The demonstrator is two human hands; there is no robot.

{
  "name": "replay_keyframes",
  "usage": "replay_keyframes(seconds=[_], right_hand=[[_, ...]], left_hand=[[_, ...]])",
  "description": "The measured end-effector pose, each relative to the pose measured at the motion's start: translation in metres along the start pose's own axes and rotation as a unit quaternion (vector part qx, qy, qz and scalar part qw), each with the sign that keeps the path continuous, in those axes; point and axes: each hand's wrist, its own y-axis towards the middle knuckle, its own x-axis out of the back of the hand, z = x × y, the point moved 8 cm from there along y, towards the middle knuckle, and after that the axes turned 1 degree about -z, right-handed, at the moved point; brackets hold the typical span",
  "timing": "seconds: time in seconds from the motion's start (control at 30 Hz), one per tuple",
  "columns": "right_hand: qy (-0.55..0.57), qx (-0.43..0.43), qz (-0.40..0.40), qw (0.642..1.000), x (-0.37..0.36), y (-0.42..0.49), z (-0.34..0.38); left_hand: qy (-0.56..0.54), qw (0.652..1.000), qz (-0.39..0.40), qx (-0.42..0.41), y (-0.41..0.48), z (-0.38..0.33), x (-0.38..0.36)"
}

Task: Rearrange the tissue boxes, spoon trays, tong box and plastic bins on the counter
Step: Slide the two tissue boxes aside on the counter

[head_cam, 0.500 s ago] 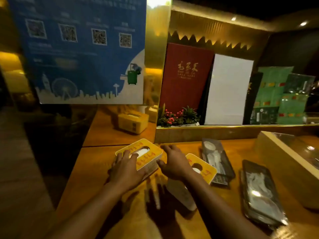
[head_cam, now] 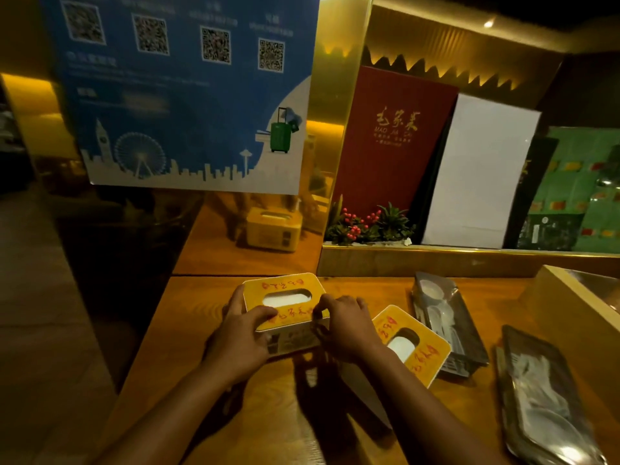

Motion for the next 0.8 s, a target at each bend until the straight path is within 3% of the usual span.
replay_keyframes(seconds=[0.4,0.63,0.8], right_hand=[[0.007,0.012,-0.070,0.997,0.000,-0.020,-0.012],[0.023,0.019,-0.056,0.998,-0.003,-0.020,-0.016],[0.101,0.003,-0.057,0.993,0.023,-0.028,-0.045]], left_hand=[[-0.143,0.989,-0.020,0.018,-0.006,0.000,-0.001],[-0.122,0.992,-0.030,0.014,-0.006,-0.002,-0.004],[-0.053,0.996,-0.064,-0.011,-0.011,-0.005,0.002]])
